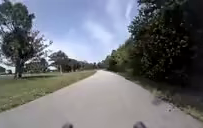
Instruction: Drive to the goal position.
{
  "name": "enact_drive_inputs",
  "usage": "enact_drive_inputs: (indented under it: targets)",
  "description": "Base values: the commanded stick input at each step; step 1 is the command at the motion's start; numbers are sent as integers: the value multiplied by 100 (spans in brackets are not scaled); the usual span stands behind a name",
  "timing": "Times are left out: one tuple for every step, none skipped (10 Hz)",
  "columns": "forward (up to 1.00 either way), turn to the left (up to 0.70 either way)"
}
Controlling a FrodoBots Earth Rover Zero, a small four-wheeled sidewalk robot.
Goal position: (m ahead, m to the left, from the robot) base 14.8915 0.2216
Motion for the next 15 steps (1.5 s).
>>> enact_drive_inputs:
  targets:
    - [70,-14]
    - [70,-7]
    - [70,0]
    - [70,0]
    - [70,0]
    - [70,0]
    - [70,0]
    - [70,0]
    - [70,0]
    - [70,0]
    - [70,0]
    - [70,0]
    - [70,0]
    - [70,0]
    - [70,0]
